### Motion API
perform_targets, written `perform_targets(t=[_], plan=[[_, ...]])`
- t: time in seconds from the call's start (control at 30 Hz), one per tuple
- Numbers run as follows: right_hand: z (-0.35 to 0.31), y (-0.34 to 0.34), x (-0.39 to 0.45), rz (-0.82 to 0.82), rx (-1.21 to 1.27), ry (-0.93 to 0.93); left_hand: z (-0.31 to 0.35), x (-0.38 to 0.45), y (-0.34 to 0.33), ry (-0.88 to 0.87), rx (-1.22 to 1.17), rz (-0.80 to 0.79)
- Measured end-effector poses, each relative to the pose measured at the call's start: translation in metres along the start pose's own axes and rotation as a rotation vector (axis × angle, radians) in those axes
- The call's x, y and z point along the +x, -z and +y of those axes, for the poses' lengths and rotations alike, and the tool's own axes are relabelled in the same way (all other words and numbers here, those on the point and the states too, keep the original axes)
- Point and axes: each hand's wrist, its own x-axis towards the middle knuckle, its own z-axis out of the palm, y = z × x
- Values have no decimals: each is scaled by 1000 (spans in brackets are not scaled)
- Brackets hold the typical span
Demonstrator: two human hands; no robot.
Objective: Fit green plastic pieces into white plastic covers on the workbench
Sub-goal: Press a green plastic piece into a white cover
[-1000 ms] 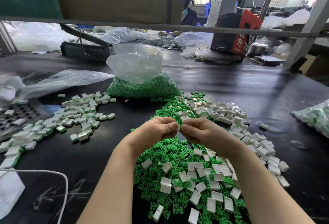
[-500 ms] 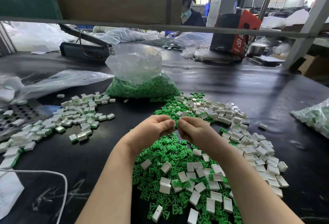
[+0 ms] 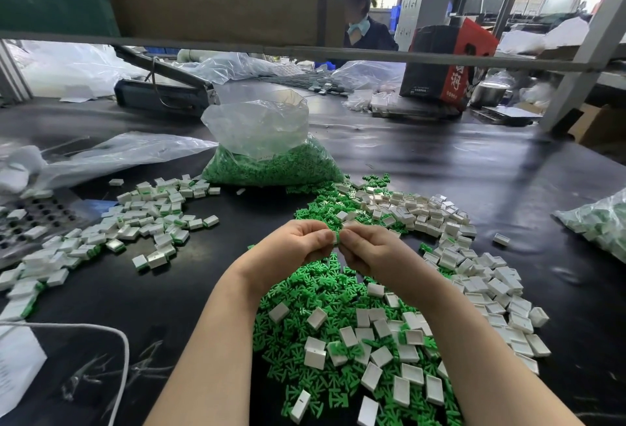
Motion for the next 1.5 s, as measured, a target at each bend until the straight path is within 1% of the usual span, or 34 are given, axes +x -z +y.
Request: perform_targets(t=[0.1,0.27,0.63,0.77,0.93,1.03,1.17,1.27,1.4,1.5], plan=[[-5,3,-4,-33,22,12,2,-1,0,-7,-18,-29],[-11,4,-6,-52,-8,17,1,-1,1,-25,32,-40],[-7,6,-6,-90,-139,33,-3,1,6,-12,128,-85],[-6,4,-5,-85,-87,18,-3,1,7,-22,186,-72],[-7,2,-3,-47,-56,18,-4,3,7,-50,225,-19],[-7,1,-3,-28,2,4,-6,4,8,-62,208,9],[-5,0,-4,-21,13,-28,-9,6,8,-39,175,4],[-3,-1,-3,-9,25,-20,-10,6,8,-24,108,-8],[-5,3,-4,-52,16,12,-9,5,8,-22,124,-34],[-4,5,-5,-78,-27,1,-7,5,8,-13,126,-64]])
